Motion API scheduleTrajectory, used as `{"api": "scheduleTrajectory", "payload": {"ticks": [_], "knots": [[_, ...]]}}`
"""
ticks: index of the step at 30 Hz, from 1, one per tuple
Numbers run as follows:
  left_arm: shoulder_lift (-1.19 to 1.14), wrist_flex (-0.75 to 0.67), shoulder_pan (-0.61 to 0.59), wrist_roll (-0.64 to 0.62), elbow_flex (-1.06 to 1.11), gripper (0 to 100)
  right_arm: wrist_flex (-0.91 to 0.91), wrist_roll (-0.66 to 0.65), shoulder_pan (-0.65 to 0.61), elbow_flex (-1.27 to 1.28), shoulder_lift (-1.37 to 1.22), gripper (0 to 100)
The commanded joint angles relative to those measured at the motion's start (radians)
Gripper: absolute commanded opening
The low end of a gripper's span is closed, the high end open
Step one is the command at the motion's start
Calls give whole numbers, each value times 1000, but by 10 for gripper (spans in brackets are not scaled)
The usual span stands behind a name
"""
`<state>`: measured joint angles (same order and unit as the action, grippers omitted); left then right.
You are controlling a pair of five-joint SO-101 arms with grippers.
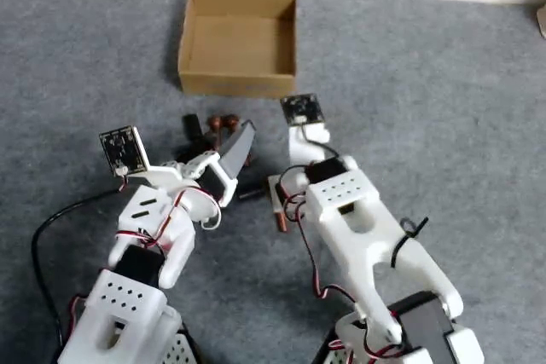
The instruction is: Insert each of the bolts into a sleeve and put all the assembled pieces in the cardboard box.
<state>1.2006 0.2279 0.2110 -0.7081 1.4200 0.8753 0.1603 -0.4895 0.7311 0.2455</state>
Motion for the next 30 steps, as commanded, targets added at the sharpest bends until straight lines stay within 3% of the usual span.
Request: {"api": "scheduleTrajectory", "payload": {"ticks": [1, 30], "knots": [[15, -26, -12, -2, -31, 248, -16, 9, -12, -47, -25, 142], [15, -26, -10, 0, -27, 248, -96, 5, -5, -51, -134, 142]]}}
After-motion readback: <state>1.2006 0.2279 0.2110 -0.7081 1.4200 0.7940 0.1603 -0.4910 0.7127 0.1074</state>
